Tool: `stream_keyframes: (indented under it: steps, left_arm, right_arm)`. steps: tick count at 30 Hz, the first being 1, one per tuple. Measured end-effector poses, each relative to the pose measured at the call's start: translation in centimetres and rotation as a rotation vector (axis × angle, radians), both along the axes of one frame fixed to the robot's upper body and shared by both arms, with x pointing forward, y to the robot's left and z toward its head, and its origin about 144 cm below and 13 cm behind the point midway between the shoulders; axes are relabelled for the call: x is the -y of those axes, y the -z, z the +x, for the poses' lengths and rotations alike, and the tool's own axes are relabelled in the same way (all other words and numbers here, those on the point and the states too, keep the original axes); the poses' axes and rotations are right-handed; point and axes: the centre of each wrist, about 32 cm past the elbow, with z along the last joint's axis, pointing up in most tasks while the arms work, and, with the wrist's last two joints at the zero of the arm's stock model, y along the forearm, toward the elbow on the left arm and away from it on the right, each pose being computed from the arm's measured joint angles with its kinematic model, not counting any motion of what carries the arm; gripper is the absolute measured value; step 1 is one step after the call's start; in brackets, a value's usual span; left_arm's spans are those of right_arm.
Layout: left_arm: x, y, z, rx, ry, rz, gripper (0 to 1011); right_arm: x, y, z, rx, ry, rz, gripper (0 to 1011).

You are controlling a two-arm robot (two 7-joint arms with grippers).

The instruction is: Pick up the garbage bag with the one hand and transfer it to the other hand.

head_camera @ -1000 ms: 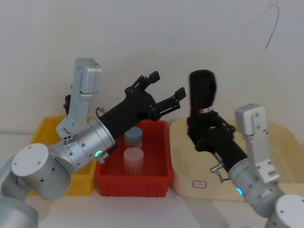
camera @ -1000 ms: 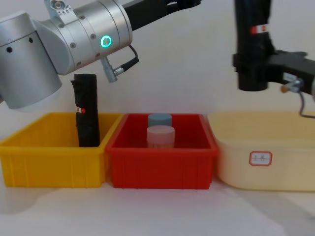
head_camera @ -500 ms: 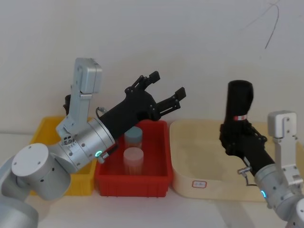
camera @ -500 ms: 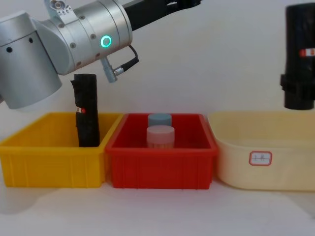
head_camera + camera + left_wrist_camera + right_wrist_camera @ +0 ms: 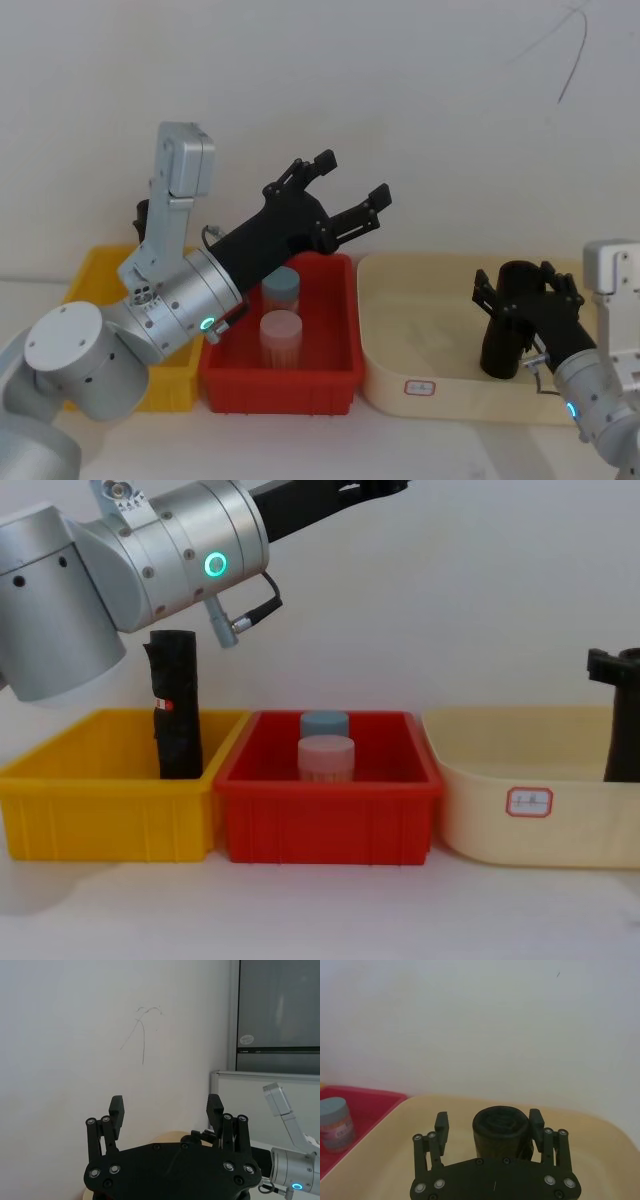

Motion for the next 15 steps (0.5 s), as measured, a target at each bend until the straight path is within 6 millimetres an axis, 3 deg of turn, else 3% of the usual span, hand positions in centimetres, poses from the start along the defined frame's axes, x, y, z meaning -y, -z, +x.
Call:
stream_keyframes:
  steps: [2,15]
  left_arm:
    - [0.0,0.0,0.0,0.0,0.0,0.0,1000]
    - [0.0,0.0,0.0,0.0,0.0,0.0,1000]
  right_arm:
    - [0.1,-0.1,-0.1,0.011,0.002,-0.005,1001]
    - [-0.2,-2.4,-0.9,0.13,-0.024,-0.021,999]
